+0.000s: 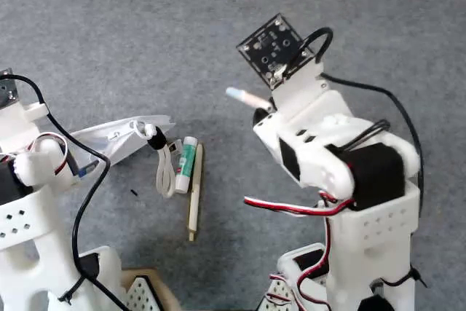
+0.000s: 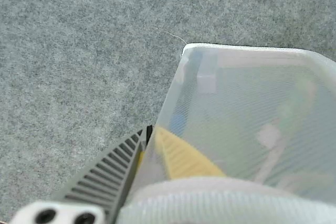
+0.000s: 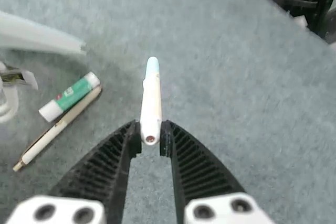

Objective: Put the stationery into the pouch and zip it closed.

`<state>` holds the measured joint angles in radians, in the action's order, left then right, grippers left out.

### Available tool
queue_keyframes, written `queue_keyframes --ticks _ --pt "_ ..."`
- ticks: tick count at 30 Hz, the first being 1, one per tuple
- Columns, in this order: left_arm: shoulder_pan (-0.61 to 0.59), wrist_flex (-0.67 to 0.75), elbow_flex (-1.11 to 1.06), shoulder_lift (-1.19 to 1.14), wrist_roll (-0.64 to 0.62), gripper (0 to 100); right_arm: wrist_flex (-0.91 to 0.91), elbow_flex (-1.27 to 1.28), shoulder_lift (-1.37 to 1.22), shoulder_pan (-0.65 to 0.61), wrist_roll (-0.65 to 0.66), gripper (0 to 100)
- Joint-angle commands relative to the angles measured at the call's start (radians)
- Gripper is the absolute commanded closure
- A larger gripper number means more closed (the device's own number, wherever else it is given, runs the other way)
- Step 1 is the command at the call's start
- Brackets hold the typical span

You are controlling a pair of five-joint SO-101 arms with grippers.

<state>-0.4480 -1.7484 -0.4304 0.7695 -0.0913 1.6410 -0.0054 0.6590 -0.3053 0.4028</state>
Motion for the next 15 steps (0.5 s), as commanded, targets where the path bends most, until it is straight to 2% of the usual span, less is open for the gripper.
queue_keyframes --ticks 1,15 --pt "-0.015 0.006 -0.048 -0.014 0.0 97 -0.051 0.076 0.028 0.008 0.003 98.6" --pt "-0.015 0.006 -0.048 -0.014 0.0 97 -0.247 0.374 0.025 0.008 0.003 98.6"
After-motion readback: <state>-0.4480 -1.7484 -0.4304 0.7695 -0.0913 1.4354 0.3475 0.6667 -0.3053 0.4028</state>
